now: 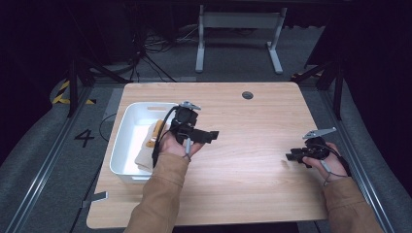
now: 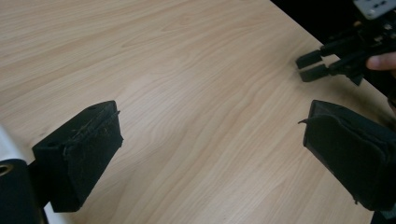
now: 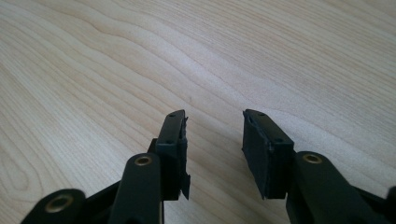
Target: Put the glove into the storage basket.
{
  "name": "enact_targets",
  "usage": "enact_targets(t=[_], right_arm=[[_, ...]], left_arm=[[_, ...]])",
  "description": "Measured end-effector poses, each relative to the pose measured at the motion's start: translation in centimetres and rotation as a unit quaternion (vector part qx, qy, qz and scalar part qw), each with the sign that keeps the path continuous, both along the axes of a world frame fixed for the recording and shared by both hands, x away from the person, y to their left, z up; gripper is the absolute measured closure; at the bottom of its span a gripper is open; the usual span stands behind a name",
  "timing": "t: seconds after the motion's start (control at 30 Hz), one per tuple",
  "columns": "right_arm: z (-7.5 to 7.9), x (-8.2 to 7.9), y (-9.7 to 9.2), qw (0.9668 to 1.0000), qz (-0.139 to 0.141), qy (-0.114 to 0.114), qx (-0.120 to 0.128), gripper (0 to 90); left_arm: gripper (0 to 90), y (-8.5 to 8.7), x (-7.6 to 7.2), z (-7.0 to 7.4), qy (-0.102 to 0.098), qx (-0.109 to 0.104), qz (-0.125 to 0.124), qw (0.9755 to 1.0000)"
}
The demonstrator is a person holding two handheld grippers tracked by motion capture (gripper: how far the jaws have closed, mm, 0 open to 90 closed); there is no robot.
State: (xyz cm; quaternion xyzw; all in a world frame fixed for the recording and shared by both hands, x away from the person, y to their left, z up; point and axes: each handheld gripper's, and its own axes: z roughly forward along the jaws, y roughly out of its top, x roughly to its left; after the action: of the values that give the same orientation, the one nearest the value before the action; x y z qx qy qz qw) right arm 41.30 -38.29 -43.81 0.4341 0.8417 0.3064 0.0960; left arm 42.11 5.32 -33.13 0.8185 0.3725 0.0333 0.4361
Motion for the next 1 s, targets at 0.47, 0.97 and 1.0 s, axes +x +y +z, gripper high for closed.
enact_targets(t=[0.47,0.97,1.0], right_arm=[[0.2,0.0,-0.2,1.0,0.0,-0.008,-0.002,59.9],[-0.2,-0.1,0.9,0.9996,0.025,-0.011,-0.009,59.0],[-0.2,-0.1,1.0,0.9995,0.027,-0.011,-0.009,59.0]], left_arm=[[7.0,-2.4,-1.3,-4.4,-0.03,-0.025,-0.101,0.9942],[7.4,-6.3,-3.5,-9.8,-0.007,0.016,-0.142,0.9897],[7.4,-6.5,-3.5,-10.2,-0.005,0.021,-0.144,0.9893]])
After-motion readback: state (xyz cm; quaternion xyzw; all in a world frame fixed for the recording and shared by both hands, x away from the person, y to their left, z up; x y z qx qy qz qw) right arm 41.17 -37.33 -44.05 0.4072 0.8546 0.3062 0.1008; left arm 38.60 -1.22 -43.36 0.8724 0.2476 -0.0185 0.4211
